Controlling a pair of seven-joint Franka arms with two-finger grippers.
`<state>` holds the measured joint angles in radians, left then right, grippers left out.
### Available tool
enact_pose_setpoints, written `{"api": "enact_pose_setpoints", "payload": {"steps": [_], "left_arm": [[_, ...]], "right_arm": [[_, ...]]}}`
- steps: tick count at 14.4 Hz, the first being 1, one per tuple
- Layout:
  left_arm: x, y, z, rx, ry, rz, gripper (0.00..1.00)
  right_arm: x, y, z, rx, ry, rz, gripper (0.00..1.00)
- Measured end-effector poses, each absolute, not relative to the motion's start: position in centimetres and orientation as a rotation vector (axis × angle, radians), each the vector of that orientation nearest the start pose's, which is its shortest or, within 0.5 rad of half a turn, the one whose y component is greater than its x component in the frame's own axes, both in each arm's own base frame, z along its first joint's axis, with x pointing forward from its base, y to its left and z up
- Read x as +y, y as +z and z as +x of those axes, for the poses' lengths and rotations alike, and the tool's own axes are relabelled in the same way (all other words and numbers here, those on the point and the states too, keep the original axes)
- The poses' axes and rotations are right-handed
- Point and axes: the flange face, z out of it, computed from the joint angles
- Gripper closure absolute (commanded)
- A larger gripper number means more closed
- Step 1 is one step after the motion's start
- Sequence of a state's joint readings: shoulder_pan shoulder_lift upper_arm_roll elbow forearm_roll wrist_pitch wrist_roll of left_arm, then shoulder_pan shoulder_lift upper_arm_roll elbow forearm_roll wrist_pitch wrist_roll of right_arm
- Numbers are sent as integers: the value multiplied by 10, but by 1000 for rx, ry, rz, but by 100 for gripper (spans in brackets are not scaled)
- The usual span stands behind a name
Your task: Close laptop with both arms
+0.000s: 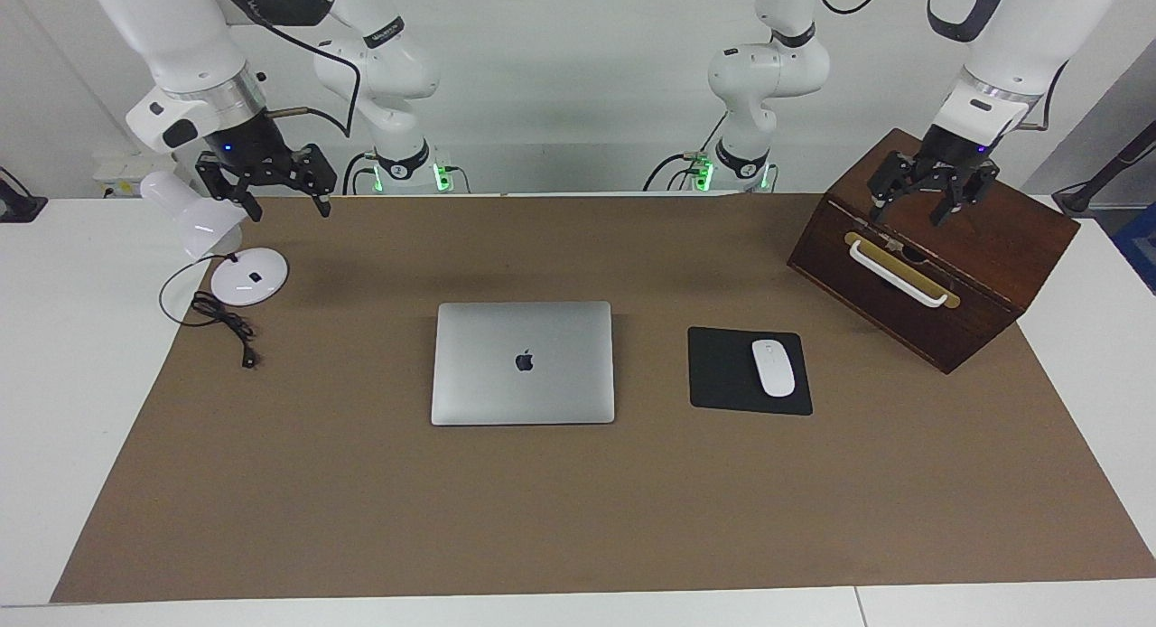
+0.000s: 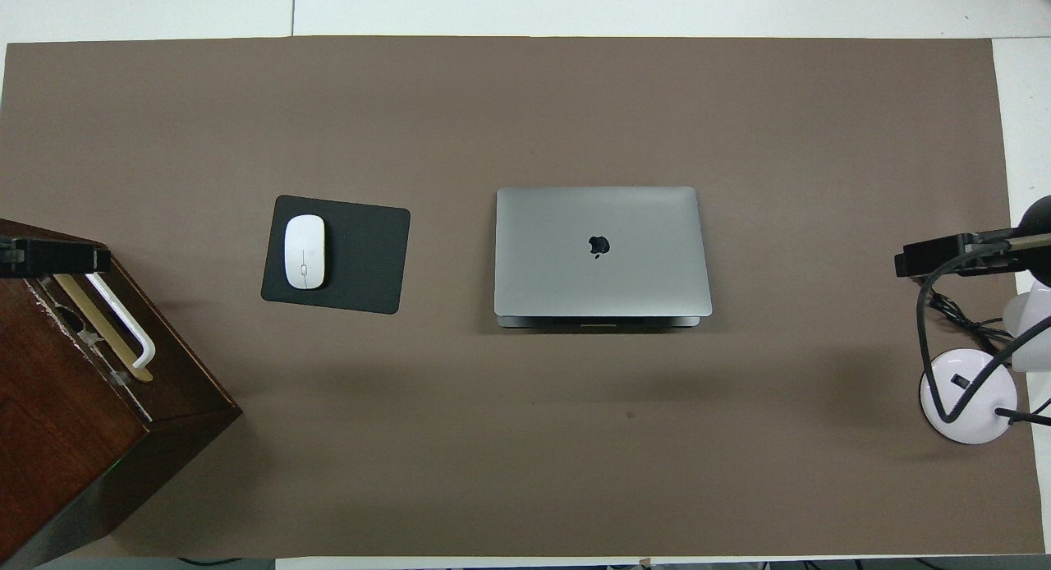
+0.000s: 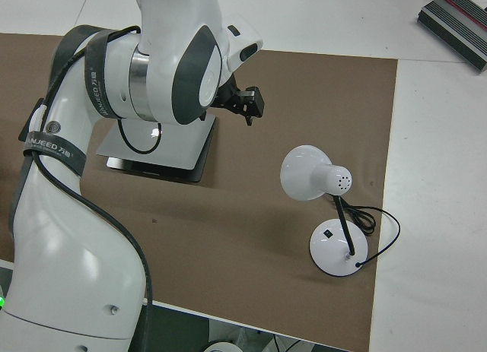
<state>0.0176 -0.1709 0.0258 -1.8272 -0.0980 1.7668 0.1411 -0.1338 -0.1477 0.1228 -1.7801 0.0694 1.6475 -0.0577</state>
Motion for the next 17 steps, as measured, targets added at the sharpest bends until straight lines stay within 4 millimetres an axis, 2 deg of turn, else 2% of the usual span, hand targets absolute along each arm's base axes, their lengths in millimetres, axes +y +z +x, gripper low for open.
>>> {"api": "enact_pose_setpoints", "payload": {"steps": [4, 8, 10, 14, 17], "left_arm": [[15, 624, 539, 136, -163, -3226, 0], [11, 610, 565, 147, -115, -3228, 0], [10, 602, 571, 154, -91, -3219, 0], [9, 592, 568, 121, -9, -3218, 0], [9, 593, 565, 112, 16, -3218, 0]], "right_arm": [[37, 616, 509, -156, -41, -3086, 0], [52, 630, 499, -190, -73, -3067, 0], [61, 633, 496, -210, -78, -3064, 0], [53, 633, 496, -162, -77, -3066, 0], [49, 633, 496, -149, -78, -3066, 0]]}}
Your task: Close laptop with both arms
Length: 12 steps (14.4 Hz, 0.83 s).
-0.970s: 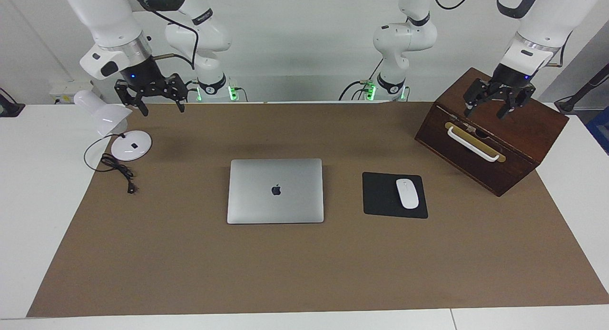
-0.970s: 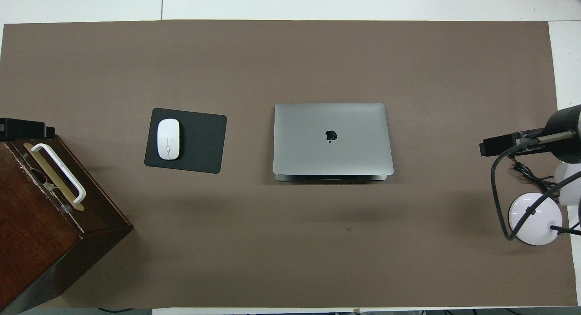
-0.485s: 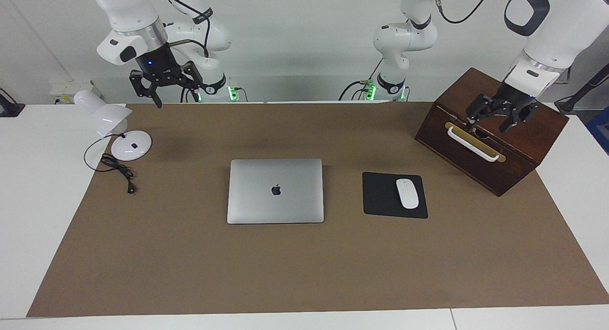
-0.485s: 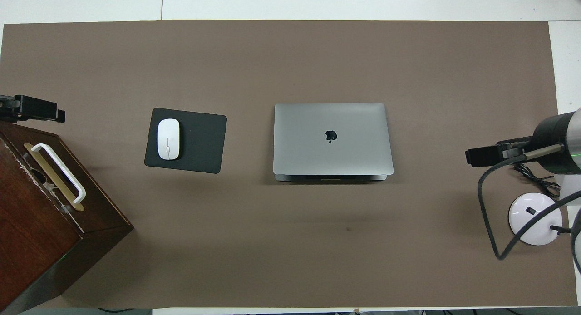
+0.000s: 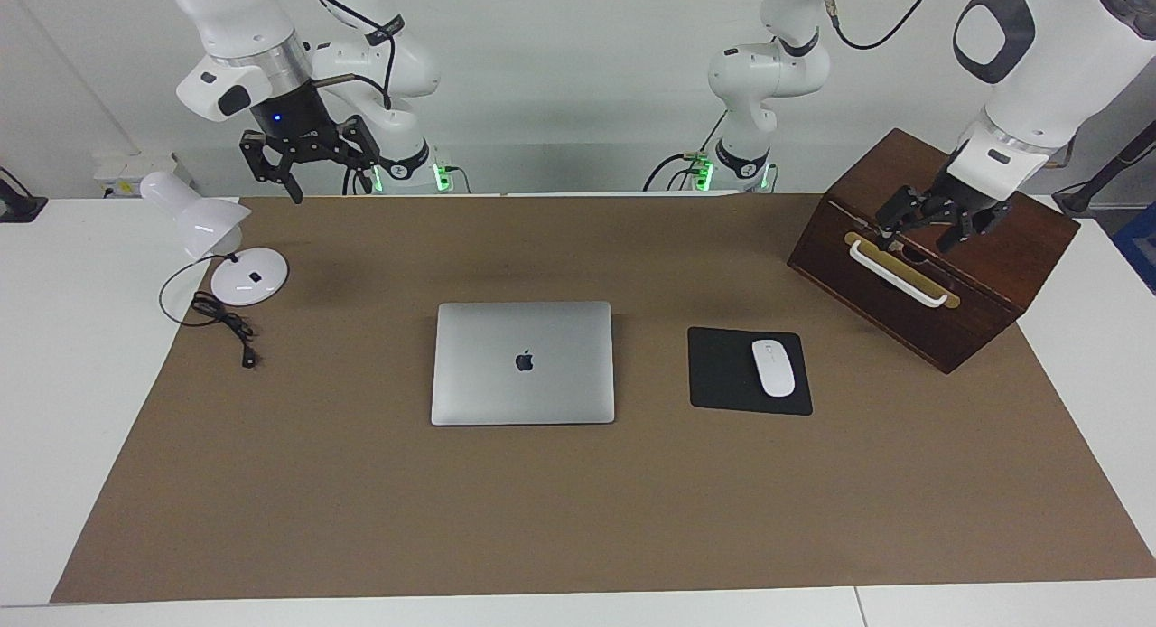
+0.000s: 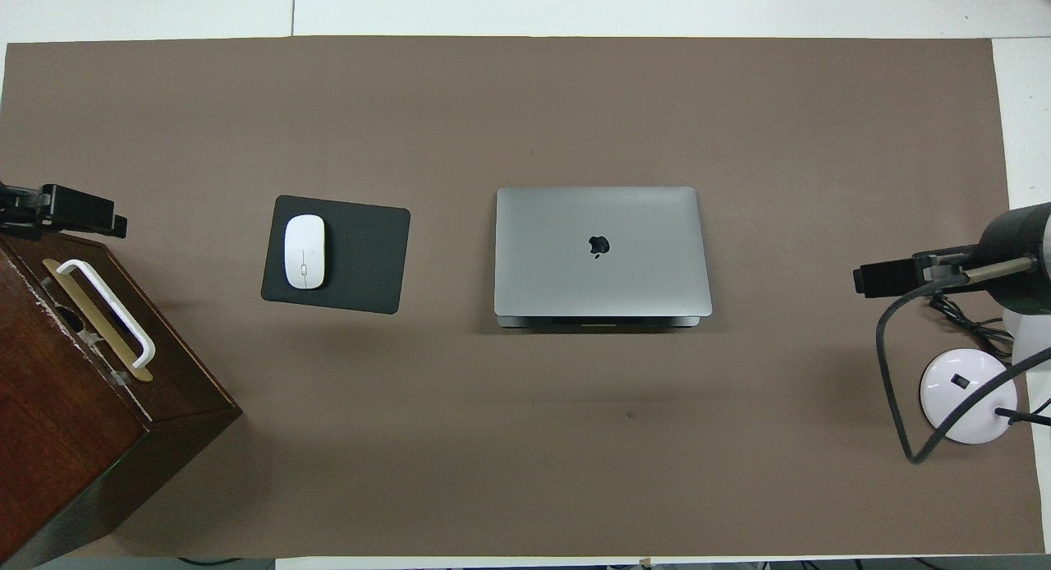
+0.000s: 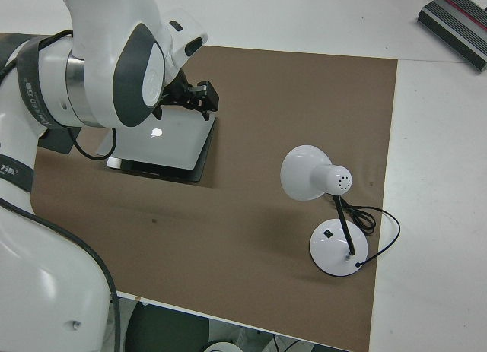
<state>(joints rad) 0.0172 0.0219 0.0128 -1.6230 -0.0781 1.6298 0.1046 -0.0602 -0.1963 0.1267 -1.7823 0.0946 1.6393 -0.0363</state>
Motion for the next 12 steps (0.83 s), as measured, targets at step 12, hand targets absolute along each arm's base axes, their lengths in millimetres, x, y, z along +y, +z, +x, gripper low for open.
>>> {"api": "enact_pose_setpoints", "payload": {"steps": [12], "left_arm": [[7, 616, 547, 73, 8, -3216, 0]], "right_arm": [[41, 631, 513, -136, -152, -3045, 0]]}}
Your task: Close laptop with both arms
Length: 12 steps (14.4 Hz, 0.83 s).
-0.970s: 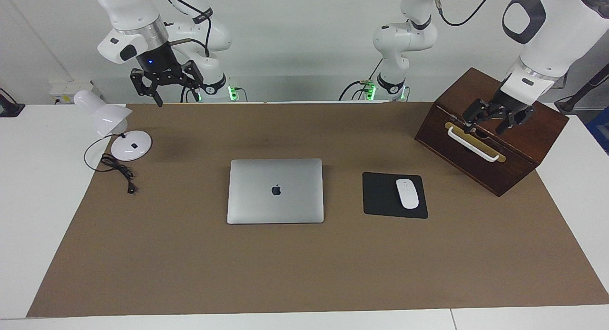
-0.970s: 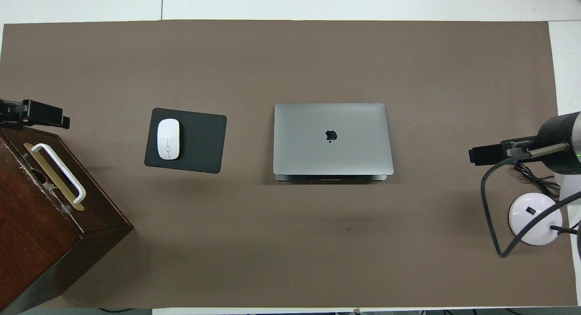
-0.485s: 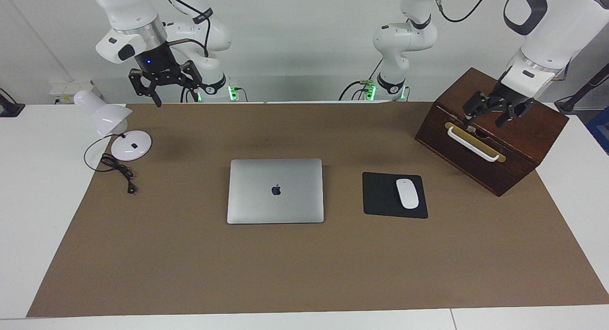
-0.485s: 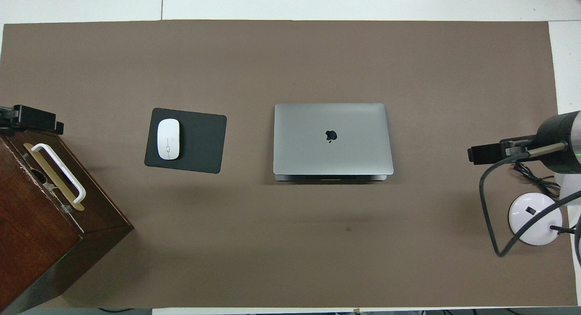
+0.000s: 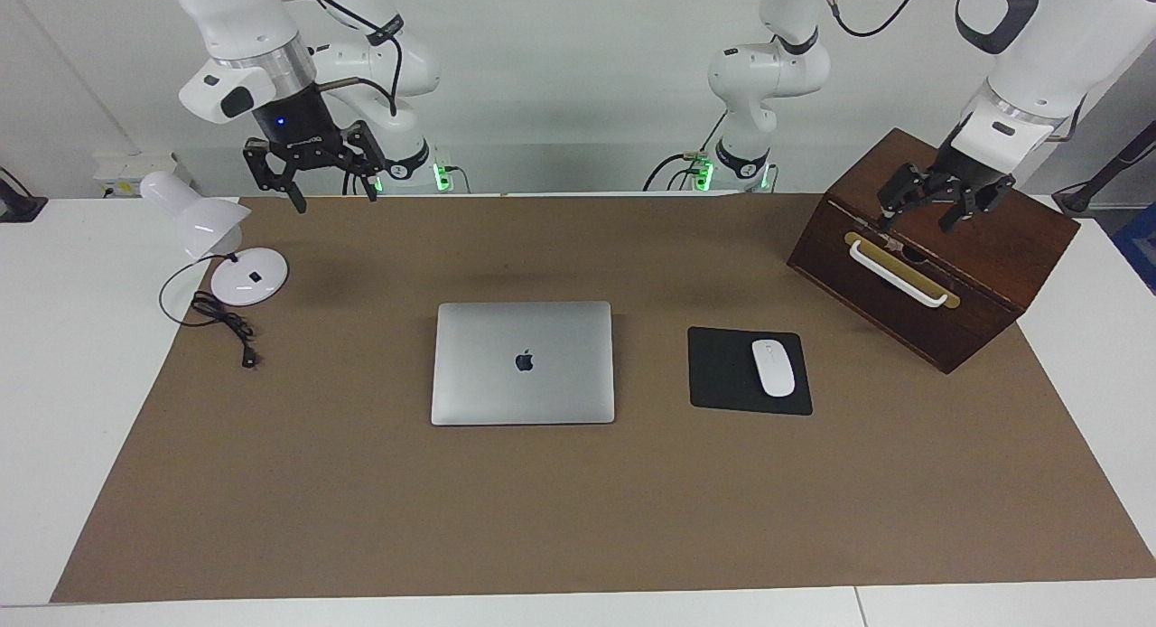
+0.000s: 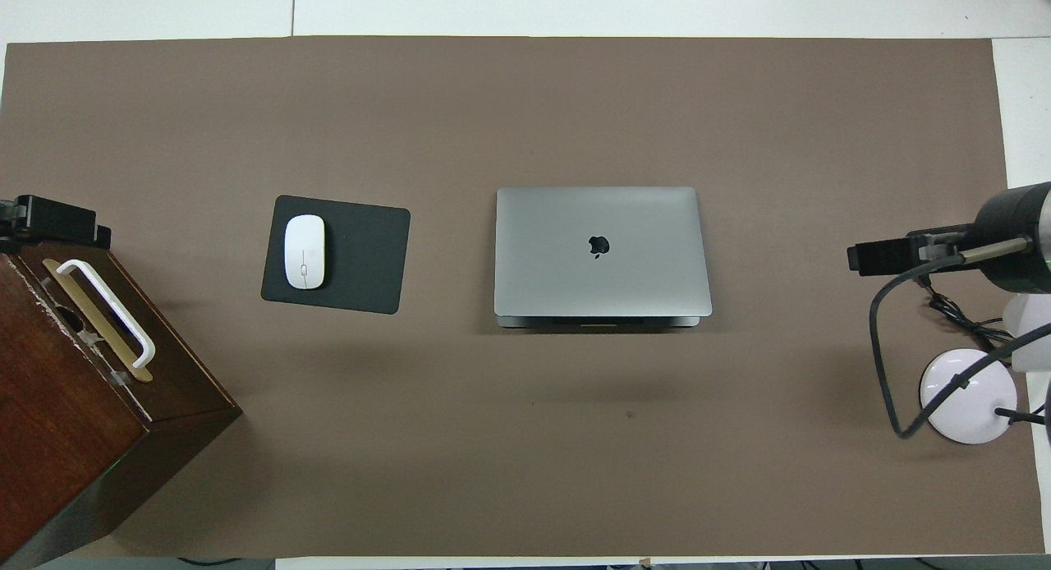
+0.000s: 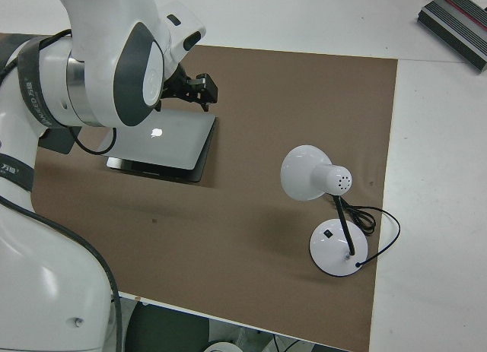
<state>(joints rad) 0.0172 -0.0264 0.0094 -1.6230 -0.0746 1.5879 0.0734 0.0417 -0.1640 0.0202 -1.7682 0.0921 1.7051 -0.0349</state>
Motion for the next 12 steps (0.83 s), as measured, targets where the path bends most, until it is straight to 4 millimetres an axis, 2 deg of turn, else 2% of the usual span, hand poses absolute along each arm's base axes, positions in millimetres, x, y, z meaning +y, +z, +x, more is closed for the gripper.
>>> {"api": "enact_pose_setpoints", "payload": {"steps": [2, 5, 12], "left_arm": [[6, 615, 545, 57, 19, -3216, 0], [7, 609, 543, 51, 42, -3204, 0], [8, 609, 541, 63, 43, -3162, 0]], "right_arm": [[32, 634, 523, -116, -129, -3057, 0], [31, 641, 536, -121, -105, -3074, 0], [25, 642, 538, -115, -99, -3099, 0]]}}
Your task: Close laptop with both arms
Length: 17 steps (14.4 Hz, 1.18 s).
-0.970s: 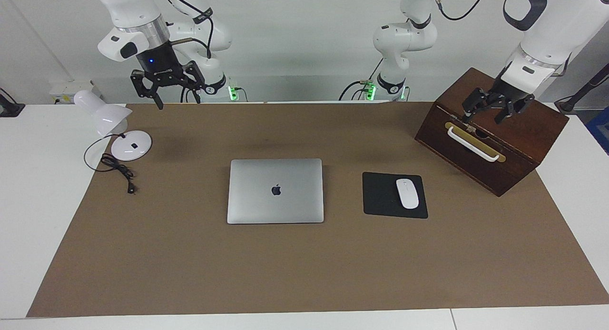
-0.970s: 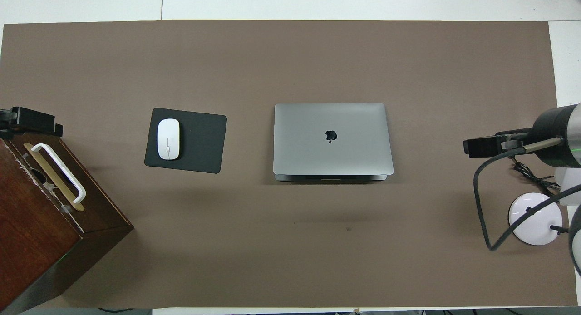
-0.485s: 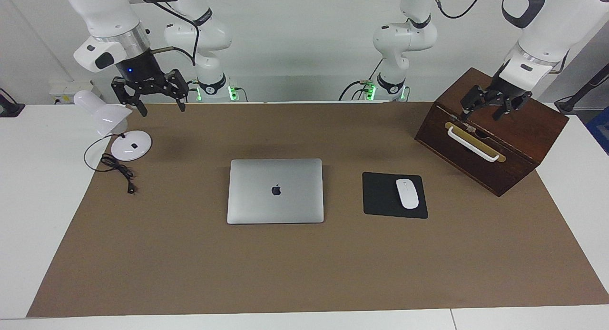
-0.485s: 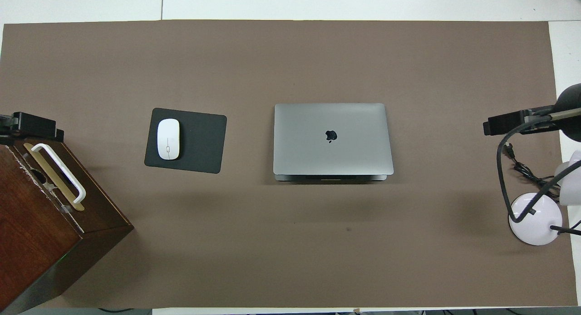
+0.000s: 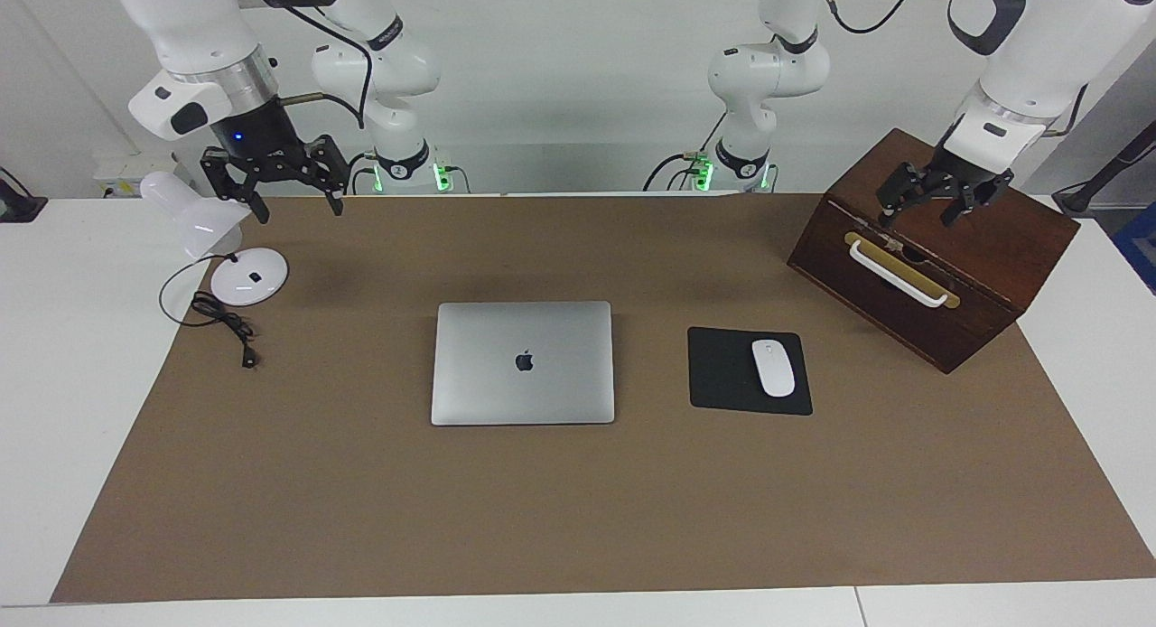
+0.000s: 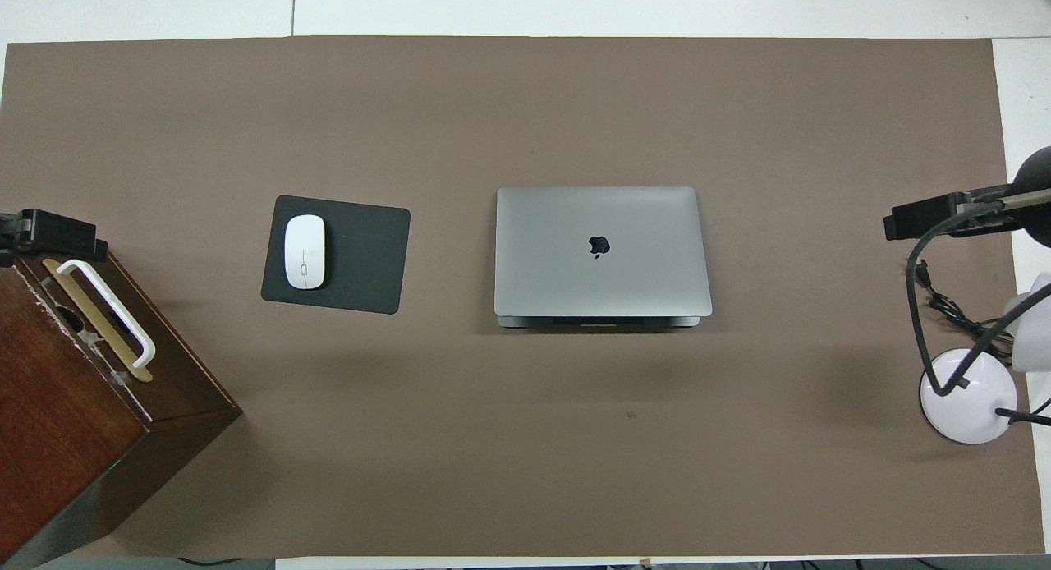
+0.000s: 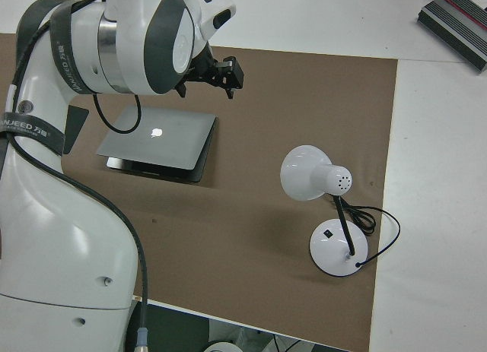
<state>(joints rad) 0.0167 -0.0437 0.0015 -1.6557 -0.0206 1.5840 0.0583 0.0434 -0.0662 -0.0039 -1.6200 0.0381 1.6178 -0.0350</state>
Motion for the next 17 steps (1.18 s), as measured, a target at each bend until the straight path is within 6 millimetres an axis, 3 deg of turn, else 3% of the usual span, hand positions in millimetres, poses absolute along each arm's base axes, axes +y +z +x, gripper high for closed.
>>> {"api": "enact_pose_setpoints", "payload": {"steps": [17], "left_arm": [[7, 610, 541, 64, 43, -3162, 0]], "right_arm": [[18, 639, 535, -103, -75, -3126, 0]]}}
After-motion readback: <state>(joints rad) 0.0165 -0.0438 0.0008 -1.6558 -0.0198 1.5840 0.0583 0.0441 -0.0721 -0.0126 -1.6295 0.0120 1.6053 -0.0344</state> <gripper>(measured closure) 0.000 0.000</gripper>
